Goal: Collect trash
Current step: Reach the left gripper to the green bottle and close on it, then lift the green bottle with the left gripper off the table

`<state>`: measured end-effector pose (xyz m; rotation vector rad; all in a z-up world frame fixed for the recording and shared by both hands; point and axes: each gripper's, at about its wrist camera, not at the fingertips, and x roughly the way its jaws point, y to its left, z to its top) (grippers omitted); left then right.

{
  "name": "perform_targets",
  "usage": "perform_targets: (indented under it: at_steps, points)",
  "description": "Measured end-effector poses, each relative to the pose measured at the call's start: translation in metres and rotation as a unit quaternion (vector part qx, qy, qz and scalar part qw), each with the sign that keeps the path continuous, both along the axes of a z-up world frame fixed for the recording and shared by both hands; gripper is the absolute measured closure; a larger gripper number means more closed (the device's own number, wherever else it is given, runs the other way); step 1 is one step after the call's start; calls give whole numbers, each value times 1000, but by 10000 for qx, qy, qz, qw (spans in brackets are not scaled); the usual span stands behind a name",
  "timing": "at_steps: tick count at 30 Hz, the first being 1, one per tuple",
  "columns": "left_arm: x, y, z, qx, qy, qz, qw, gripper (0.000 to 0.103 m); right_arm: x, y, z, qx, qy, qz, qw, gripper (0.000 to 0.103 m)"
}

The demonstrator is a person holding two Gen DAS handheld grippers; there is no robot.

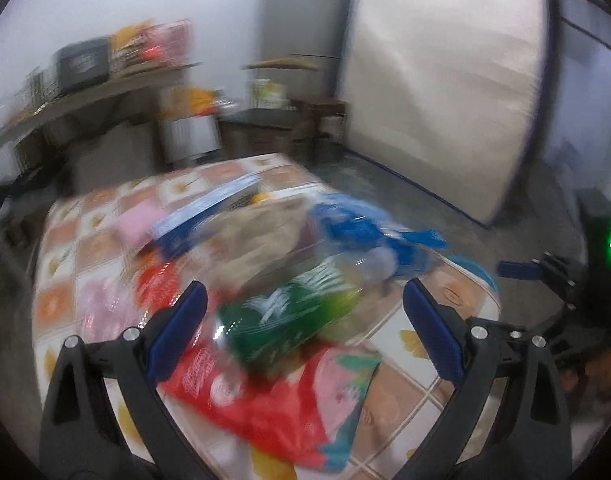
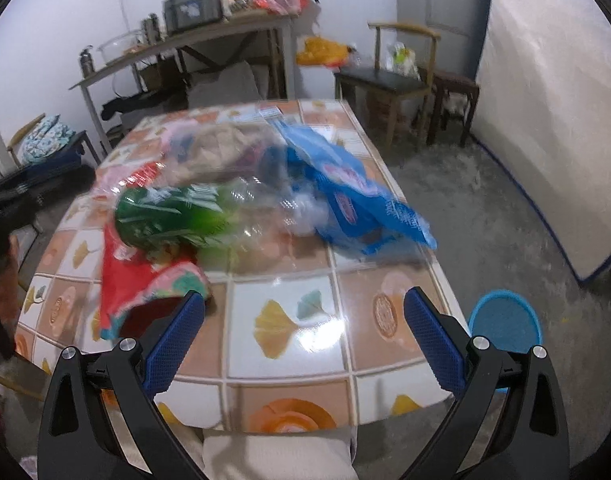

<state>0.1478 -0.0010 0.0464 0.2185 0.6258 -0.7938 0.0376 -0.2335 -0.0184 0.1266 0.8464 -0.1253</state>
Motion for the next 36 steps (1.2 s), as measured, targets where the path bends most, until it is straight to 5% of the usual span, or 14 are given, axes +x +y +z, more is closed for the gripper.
perform_targets:
  at_steps: [6, 12, 17, 28, 36]
  points:
    - [-1, -67, -24, 1210, -390, -1282, 9836, 9, 7, -25, -15, 448, 157, -29, 9989, 6]
    - [-9, -109, -65, 2440, -903, -1941, 9458, 10, 20, -36, -26, 773, 257, 68, 9967, 6]
    - [-9, -127, -89, 3211, -1302, -2150, 9131, 28, 31, -43, -37, 798, 349, 90, 9962, 6]
    - [4, -137, -129, 4329, -1518, -2276, 8589, 32, 40, -49, -46, 960, 397, 103, 9945, 6]
    - [-13, -140, -119, 4470, -1964, -2458, 8374, 39, 34, -47, -38, 870, 258, 86, 9958, 6]
